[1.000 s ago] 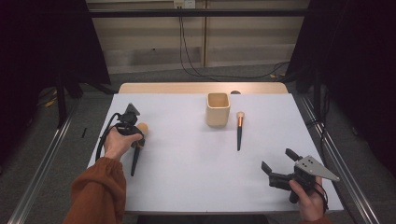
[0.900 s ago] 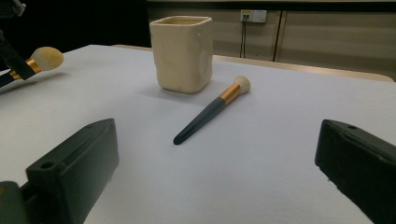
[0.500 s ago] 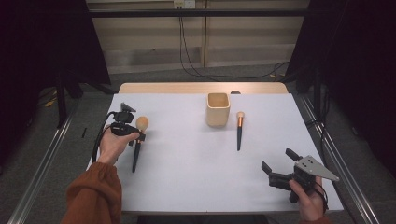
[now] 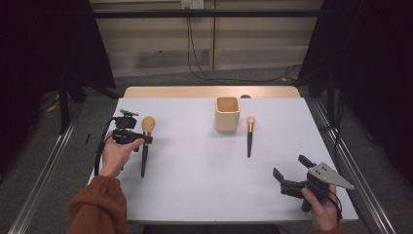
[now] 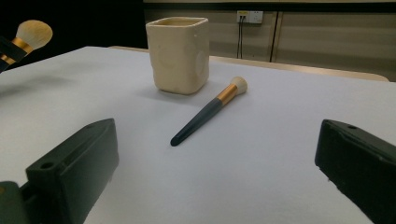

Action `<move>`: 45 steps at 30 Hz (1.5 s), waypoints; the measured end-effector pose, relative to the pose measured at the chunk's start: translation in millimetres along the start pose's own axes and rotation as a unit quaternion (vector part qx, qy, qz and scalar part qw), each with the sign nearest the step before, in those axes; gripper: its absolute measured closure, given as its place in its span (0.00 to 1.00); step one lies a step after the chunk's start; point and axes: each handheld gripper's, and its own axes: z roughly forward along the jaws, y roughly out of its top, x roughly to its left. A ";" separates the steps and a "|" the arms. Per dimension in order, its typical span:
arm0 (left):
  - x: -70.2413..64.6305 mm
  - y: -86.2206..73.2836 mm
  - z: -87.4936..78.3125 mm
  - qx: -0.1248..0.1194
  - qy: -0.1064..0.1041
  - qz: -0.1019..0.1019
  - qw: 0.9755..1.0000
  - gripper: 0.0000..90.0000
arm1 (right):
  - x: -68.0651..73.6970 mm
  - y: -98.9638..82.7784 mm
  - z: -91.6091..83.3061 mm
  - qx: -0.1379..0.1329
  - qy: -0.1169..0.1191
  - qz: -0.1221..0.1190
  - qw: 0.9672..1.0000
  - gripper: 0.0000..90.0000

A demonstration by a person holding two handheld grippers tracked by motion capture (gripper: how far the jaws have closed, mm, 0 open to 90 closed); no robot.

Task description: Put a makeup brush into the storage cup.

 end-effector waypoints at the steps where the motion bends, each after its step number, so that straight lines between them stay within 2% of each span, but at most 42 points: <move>1: -1.5 -1.2 -1.6 -0.014 -0.003 -0.002 1.000 0.74 | 0.1 0.0 0.0 -0.001 0.001 0.000 1.000 0.00; 3: -3.1 -2.3 -3.7 -0.035 -0.008 0.002 0.999 0.74 | 0.2 0.0 -0.1 -0.001 0.000 0.001 1.000 0.00; 5: -3.5 -2.8 -7.5 -0.047 -0.010 0.014 0.999 0.74 | 0.1 -0.1 0.0 -0.001 0.000 0.002 1.000 0.00; 9: -6.3 -4.1 -12.9 -0.076 -0.013 0.021 0.997 0.74 | 0.2 0.0 0.0 -0.001 0.001 0.002 1.000 0.00; 10: -6.3 -4.1 -12.9 -0.076 -0.013 0.021 0.997 0.74 | 0.2 0.0 0.0 -0.001 0.001 0.002 1.000 0.00; 14: -5.9 -7.9 -19.2 -0.110 -0.015 0.037 0.993 0.74 | 0.2 -0.1 -0.2 -0.001 0.002 0.001 1.000 0.00; 15: -5.9 -7.9 -19.2 -0.110 -0.015 0.037 0.993 0.74 | 0.2 -0.1 -0.2 -0.001 0.002 0.001 1.000 0.00; 18: -4.4 -10.7 -21.6 -0.130 -0.021 0.034 0.991 0.74 | 0.4 -0.1 0.2 -0.001 0.004 0.003 1.000 0.00; 20: -2.4 -12.1 -22.8 -0.133 -0.032 0.022 0.990 0.74 | 0.6 -0.2 0.3 0.000 0.004 0.002 1.000 0.00; 23: -2.2 -14.2 -25.6 -0.145 -0.029 0.023 0.989 0.74 | 0.7 -0.2 0.3 0.000 0.005 0.002 1.000 0.00; 25: -2.5 -15.8 -27.5 -0.158 -0.032 0.024 0.987 0.74 | 0.6 -0.3 0.3 0.001 0.005 0.004 1.000 0.00; 26: -2.8 -17.5 -29.0 -0.173 -0.038 0.031 0.984 0.74 | 0.6 -0.4 0.3 0.001 0.006 0.005 1.000 0.00; 27: -2.8 -17.5 -29.0 -0.173 -0.038 0.031 0.984 0.74 | 0.7 -0.3 0.1 0.000 0.008 0.004 1.000 0.00; 28: -3.1 -18.6 -29.7 -0.181 -0.043 0.033 0.982 0.74 | 1.0 -0.1 0.0 -0.001 0.009 0.005 1.000 0.00; 29: -3.1 -19.7 -30.1 -0.189 -0.049 0.035 0.980 0.74 | 1.2 -0.1 -0.2 -0.002 0.010 0.005 1.000 0.00; 30: -3.7 -21.8 -31.7 -0.205 -0.055 0.039 0.976 0.74 | 1.4 0.0 -0.3 -0.002 0.011 0.005 1.000 0.00; 31: -3.5 -22.4 -32.1 -0.209 -0.060 0.041 0.975 0.74 | 1.6 -0.1 -0.3 -0.002 0.012 0.005 1.000 0.00; 32: -3.5 -22.4 -32.1 -0.209 -0.060 0.041 0.975 0.74 | 1.6 -0.1 -0.2 -0.001 0.013 0.005 1.000 0.00; 34: -4.2 -24.5 -34.1 -0.217 -0.071 0.042 0.973 0.74 | 1.8 -0.2 0.1 -0.001 0.016 0.007 1.000 0.00; 36: -5.6 -25.3 -35.1 -0.220 -0.071 0.042 0.972 0.74 | 2.2 -0.3 0.3 0.001 0.019 0.010 1.000 0.00; 40: -15.1 -29.0 -41.0 -0.244 -0.078 0.058 0.965 0.74 | 2.5 -0.4 1.5 0.001 0.025 0.016 1.000 0.00; 42: -17.8 -30.0 -42.8 -0.261 -0.080 0.063 0.960 0.74 | 3.2 -0.3 1.4 0.001 0.027 0.014 1.000 0.00; 43: -17.8 -30.0 -42.8 -0.261 -0.080 0.063 0.960 0.74 | 3.6 -0.1 1.2 0.000 0.028 0.015 0.999 0.00; 44: -18.9 -30.7 -44.6 -0.272 -0.082 0.065 0.956 0.74 | 3.7 -0.2 1.2 0.000 0.028 0.014 1.000 0.00; 45: -18.9 -30.7 -44.6 -0.272 -0.082 0.065 0.956 0.74 | 3.7 -0.2 1.3 0.000 0.029 0.013 1.000 0.00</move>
